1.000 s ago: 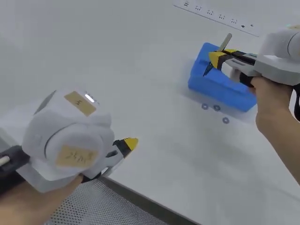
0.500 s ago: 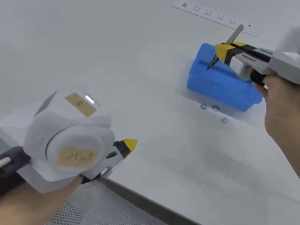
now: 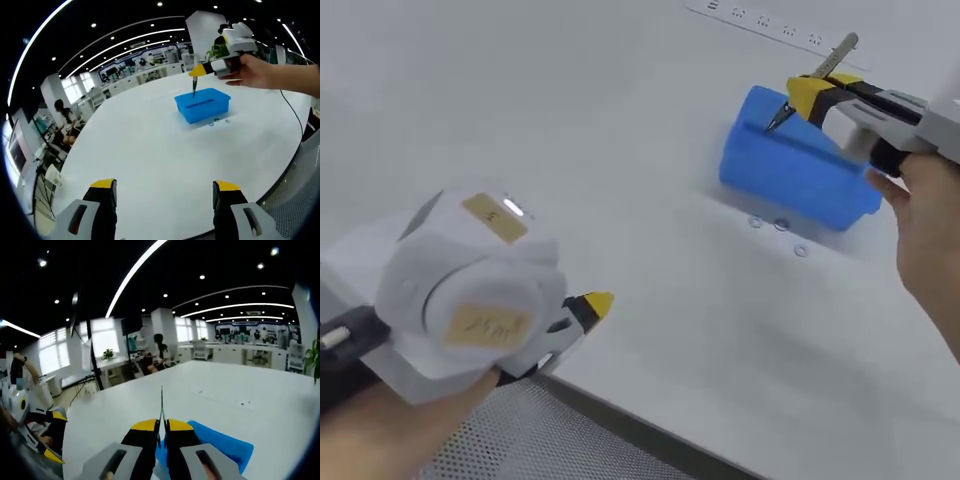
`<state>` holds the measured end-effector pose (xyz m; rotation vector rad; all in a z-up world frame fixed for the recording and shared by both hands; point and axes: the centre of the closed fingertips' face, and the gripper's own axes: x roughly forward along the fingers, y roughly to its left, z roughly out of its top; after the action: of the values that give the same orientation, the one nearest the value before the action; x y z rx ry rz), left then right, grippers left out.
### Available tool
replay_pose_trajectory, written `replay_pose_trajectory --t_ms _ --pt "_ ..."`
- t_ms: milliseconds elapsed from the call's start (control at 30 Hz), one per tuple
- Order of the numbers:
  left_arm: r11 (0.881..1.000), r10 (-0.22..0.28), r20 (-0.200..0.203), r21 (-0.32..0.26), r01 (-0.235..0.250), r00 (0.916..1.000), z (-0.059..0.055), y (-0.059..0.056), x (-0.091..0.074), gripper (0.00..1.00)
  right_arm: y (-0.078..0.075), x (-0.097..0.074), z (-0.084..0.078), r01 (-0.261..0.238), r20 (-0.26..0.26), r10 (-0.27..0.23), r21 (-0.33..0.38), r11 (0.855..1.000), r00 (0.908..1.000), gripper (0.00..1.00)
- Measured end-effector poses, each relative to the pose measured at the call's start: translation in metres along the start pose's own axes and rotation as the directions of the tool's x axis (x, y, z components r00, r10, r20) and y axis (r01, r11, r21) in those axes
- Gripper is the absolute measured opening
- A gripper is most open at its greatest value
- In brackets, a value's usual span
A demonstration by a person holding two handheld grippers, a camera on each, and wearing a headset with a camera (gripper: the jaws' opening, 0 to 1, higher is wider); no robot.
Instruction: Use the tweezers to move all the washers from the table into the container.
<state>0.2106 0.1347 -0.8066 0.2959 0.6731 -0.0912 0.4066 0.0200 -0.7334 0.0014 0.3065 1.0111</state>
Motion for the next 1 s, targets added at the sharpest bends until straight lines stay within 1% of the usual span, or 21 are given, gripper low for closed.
replay_pose_trajectory --t_ms 233,300,367,433,467,633,700,800,867,1000 --pt "1.0 0.0 0.005 -0.002 0.0 1.0 0.001 0.0 0.0 0.8 0.005 -0.014 -0.015 -0.007 -0.02 0.008 0.035 0.999 0.9998 0.02" --pt "1.0 -0.002 0.004 0.001 0.002 1.0 0.001 -0.001 0.0 0.8 0.001 -0.018 -0.024 -0.001 -0.027 0.002 0.034 0.999 0.9996 0.02" --pt "1.0 -0.004 0.002 0.004 0.004 1.0 0.001 -0.002 0.0 0.8 0.003 -0.021 -0.028 -0.002 -0.031 0.003 0.042 0.999 0.9995 0.02" --pt "1.0 -0.006 0.0 0.007 0.006 1.0 0.0 -0.002 0.0 0.8 -0.001 -0.021 -0.033 0.0 -0.028 0.001 0.045 0.999 0.9996 0.02" --pt "1.0 -0.008 -0.001 0.008 0.008 1.0 0.0 -0.003 0.0 0.8 0.0 -0.022 -0.034 0.001 -0.028 0.0 0.046 0.999 0.9996 0.02" --pt "1.0 -0.007 -0.003 0.01 0.007 1.0 0.0 -0.002 0.001 0.8 0.0 -0.024 -0.044 0.004 -0.049 -0.002 0.048 0.999 0.9988 0.03" --pt "1.0 -0.006 -0.004 0.008 0.006 1.0 0.0 -0.002 0.001 0.8 0.002 -0.024 -0.048 -0.001 -0.057 0.004 0.049 0.999 0.9984 0.03" --pt "1.0 -0.004 -0.005 0.007 0.004 1.0 0.0 -0.001 0.001 0.79 0.004 -0.024 -0.058 -0.005 -0.073 0.008 0.044 0.999 0.9973 0.03" --pt "1.0 -0.005 -0.005 0.008 0.005 1.0 0.0 -0.001 0.001 0.79 0.006 -0.024 -0.06 -0.011 -0.071 0.015 0.056 0.998 0.9974 0.03" --pt "1.0 -0.007 -0.007 0.01 0.007 1.0 0.0 -0.002 0.001 0.79 0.009 -0.022 -0.072 -0.006 -0.095 0.009 0.034 0.999 0.9954 0.03"
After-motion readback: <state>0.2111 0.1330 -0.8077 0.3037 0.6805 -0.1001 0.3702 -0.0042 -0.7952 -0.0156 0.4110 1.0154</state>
